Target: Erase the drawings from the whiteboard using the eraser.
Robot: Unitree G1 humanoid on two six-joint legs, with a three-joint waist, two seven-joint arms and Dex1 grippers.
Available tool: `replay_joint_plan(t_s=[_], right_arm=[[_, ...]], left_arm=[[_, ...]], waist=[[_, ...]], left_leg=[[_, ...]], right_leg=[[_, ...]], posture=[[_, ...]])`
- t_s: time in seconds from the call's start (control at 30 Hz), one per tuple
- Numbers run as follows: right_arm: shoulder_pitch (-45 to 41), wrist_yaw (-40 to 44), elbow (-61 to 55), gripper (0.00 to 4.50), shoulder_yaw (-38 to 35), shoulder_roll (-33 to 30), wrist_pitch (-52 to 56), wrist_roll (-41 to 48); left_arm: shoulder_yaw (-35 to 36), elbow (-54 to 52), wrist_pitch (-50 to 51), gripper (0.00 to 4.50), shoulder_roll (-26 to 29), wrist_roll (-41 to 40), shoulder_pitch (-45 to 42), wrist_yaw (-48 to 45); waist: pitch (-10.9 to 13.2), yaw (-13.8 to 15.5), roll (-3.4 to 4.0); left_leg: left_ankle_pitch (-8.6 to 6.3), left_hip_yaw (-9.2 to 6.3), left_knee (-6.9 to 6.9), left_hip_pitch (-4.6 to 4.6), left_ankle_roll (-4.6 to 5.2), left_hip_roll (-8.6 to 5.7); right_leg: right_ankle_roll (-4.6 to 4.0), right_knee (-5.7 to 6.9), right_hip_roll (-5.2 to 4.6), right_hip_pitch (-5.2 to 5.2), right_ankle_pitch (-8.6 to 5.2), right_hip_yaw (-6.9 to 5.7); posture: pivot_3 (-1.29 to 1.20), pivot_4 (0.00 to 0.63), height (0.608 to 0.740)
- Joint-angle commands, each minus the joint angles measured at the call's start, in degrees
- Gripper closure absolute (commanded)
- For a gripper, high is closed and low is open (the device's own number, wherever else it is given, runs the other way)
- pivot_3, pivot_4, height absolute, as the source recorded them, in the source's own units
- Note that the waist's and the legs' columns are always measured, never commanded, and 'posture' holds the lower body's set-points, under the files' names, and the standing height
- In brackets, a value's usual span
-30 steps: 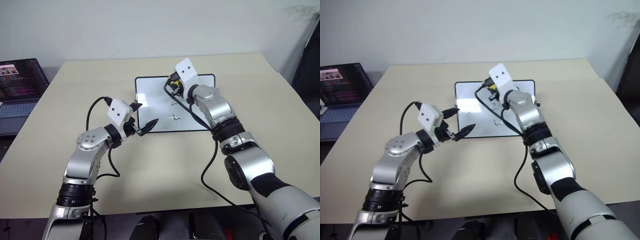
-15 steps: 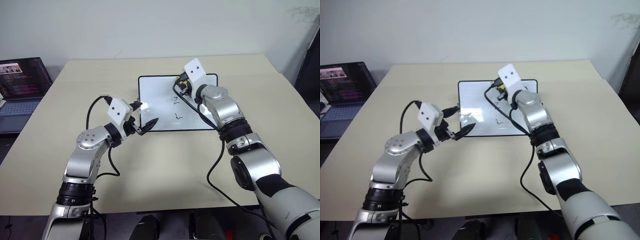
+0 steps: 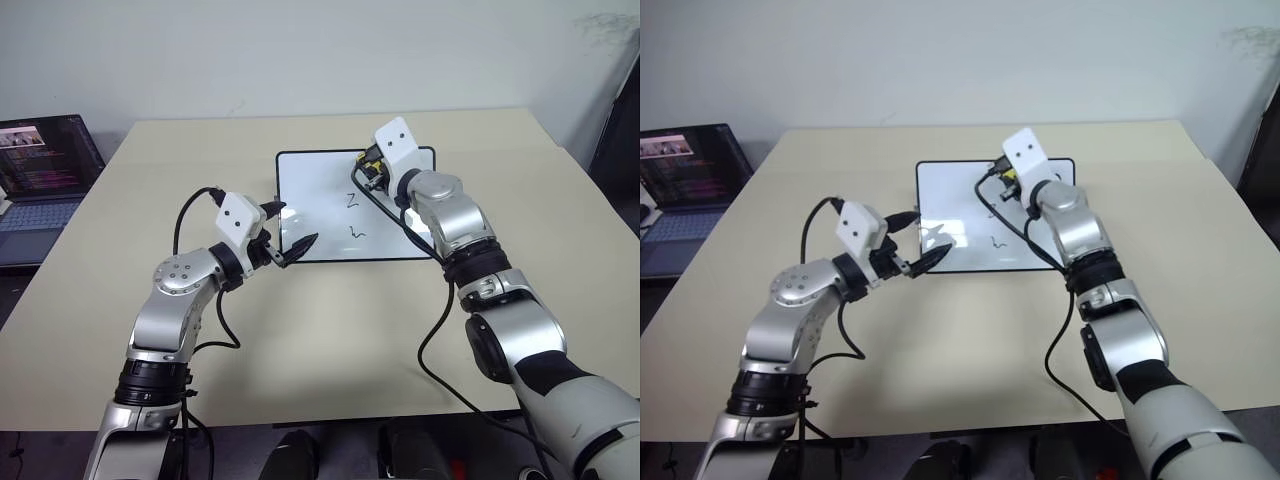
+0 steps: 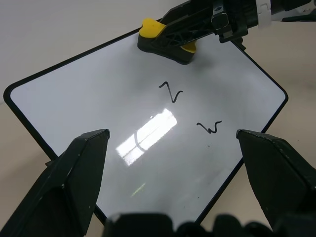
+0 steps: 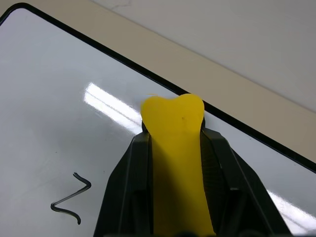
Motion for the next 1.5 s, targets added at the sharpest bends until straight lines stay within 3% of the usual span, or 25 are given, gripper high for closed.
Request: replay_joint_plan(t_s=[0.03, 0.23, 0.4, 1.03, 1.5], right_arm=[[1.71, 0.20, -6.22, 3.54, -1.00, -0.84, 4.37, 0.99], [8.47, 2.29, -25.89, 3.54, -0.49, -1.92, 18.30, 2.84], [10.49, 2.67, -32.95, 3.54, -1.05, -3.73, 23.78, 3.54], [15.31, 2.65, -45.69, 3.54, -2.22, -8.61, 33.54, 7.29], [13.51, 1.47, -42.84, 3.54, -0.65, -6.11, 30.20, 7.66]], left_arm=[[-0.15, -1.26, -1.26, 0.00, 0.08, 0.12, -0.93, -0.12], [-0.57, -1.40, -1.31, 0.00, -0.35, -0.23, -0.65, -0.44], [-0.96, -1.20, -1.28, 0.00, -0.47, -0.68, -0.98, -1.08], [-0.87, -8.67, 3.32, 0.00, -1.01, -2.28, 5.18, -0.44], [0.37, -8.95, 3.30, 0.00, -1.40, -1.92, 7.73, 4.18]], waist=[[0.00, 0.00, 0.00], [0.01, 0.14, 0.00], [0.01, -0.04, -0.01], [0.03, 0.06, -0.03], [0.03, 0.09, -0.03]], left_leg=[[0.00, -0.01, 0.00, 0.00, 0.00, 0.00], [0.00, -0.11, -0.02, -0.09, 0.00, 0.01], [0.00, -0.12, -0.09, -0.08, 0.00, 0.06], [0.00, -0.09, -0.22, -0.08, 0.00, 0.07], [0.00, -0.06, -0.23, -0.08, -0.01, 0.06]], right_leg=[[0.00, -0.01, 0.00, 0.00, 0.00, 0.00], [0.01, -0.11, -0.03, -0.04, 0.00, 0.00], [0.01, -0.16, -0.03, -0.07, 0.00, 0.01], [0.01, -0.30, -0.05, -0.07, -0.01, 0.02], [0.01, -0.30, -0.05, -0.06, -0.01, 0.01]], posture=[[0.00, 0.150, 0.740], [0.00, 0.150, 0.740], [0.00, 0.150, 0.740], [0.00, 0.150, 0.740], [0.00, 0.150, 0.740]])
